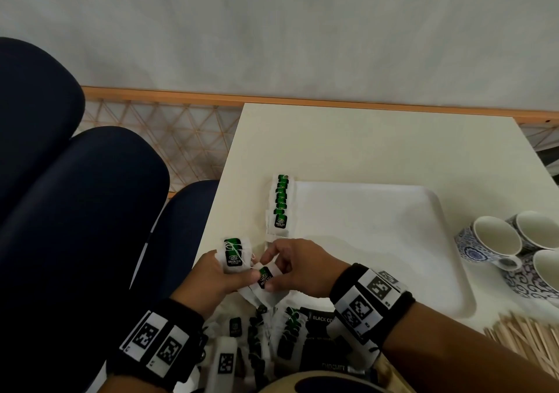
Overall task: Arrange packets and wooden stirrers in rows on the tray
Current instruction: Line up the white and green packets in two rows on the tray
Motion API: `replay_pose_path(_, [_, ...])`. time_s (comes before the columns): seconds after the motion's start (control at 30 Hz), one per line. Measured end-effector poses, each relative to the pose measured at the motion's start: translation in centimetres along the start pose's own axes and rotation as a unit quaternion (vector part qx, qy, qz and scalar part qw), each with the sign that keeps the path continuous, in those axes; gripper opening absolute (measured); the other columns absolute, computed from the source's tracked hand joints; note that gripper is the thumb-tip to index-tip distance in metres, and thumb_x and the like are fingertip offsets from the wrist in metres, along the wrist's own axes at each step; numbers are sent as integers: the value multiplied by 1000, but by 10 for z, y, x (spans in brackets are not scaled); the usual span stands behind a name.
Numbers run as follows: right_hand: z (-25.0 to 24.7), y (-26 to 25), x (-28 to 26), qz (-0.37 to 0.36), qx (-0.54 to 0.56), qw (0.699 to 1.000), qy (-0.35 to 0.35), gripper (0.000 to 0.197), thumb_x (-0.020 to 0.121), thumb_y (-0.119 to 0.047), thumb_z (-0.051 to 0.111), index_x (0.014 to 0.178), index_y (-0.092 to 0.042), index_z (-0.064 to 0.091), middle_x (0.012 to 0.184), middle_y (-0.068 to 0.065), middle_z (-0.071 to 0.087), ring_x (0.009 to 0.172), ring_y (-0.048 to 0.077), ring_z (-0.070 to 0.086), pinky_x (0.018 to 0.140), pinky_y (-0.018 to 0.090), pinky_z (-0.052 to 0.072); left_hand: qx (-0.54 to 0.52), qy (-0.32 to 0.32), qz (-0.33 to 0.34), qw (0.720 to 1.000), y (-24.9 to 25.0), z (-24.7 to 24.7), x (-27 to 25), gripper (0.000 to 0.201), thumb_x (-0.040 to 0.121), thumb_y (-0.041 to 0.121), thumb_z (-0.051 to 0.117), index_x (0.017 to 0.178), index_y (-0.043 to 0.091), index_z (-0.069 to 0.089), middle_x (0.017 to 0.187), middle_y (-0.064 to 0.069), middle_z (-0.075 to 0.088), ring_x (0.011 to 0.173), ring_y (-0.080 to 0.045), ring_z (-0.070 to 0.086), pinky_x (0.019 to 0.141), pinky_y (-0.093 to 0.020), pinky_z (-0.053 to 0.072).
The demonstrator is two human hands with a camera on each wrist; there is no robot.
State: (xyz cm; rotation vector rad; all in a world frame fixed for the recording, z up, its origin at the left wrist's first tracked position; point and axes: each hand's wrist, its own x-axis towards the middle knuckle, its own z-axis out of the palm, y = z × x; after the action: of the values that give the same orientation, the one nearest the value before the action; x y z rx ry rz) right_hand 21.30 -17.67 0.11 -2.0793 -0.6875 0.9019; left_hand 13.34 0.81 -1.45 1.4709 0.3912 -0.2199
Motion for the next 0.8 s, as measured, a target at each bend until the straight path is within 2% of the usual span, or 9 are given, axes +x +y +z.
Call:
replay_pose_path(0.07, [-2,3,0,7,-9,1000,-5,33,77,-28,79,107,-21,66,87,0,66,81,15,61,76,27,51,-9,32,-3,999,-2,0,3,28,60,5,78,86,4,67,73,-8,71,69,-19,69,58,-25,53])
replay_pose_path(0.13, [-4,8,2,21,-14,1000,-1,30,78,-27,79,104,-16,69,87,1,67,82,15,62,78,27,50,-18,64,-9,998,-6,-2,6,22,68,-6,78,84,6,67,71,-7,71,67,-19,68,56,-26,54])
replay_pose_path(0.23, [-10,18,7,48,-22,998,24,23,78,-28,79,91,-11,71,79,2,64,72,11,56,69,25,46,-12,112,-16,993,-9,-7,10,20,76,-12,69,82,8,68,69,-5,72,66,-17,69,60,-30,55])
replay_pose_path(0.3, [-13,29,13,77,-25,995,63,19,80,-31,76,77,-16,65,72,-2,62,66,8,54,60,19,43,-7,135,-18,991,-10,-12,12,19,77,-9,70,85,9,69,71,-2,73,68,-15,70,69,-34,54])
replay_pose_path(0.4, [-13,41,24,127,9,985,119,20,85,-33,70,79,-15,63,66,-6,63,55,0,55,48,9,35,3,150,-23,988,-12,-17,14,20,77,-7,71,87,9,69,74,-2,74,74,-19,69,78,-41,55])
replay_pose_path(0.53, [-6,49,37,137,11,981,138,15,88,-31,66,83,-18,62,84,4,69,79,18,63,63,21,46,16,153,-24,988,-12,-17,14,19,76,-6,73,87,9,71,77,-7,74,82,-30,68,83,-48,53])
replay_pose_path(0.63, [-2,47,41,131,-5,981,146,13,89,-28,65,81,-20,58,78,-3,61,79,17,55,64,23,40,12,144,-32,989,-11,-15,14,24,67,0,82,85,10,71,78,-9,74,84,-33,68,82,-48,54])
replay_pose_path(0.73, [-4,46,41,128,-6,981,147,15,90,-28,64,78,-21,58,75,-6,56,76,14,52,59,19,37,10,139,-31,990,-10,-15,13,38,48,22,84,82,12,73,79,-12,73,81,-32,69,79,-47,55])
replay_pose_path(0.8, [-9,45,38,125,-14,986,109,21,88,-29,66,71,-26,55,74,-7,56,73,12,53,58,17,37,13,137,-29,990,-10,-15,13,36,49,20,83,82,11,73,80,-14,73,81,-33,69,80,-49,54])
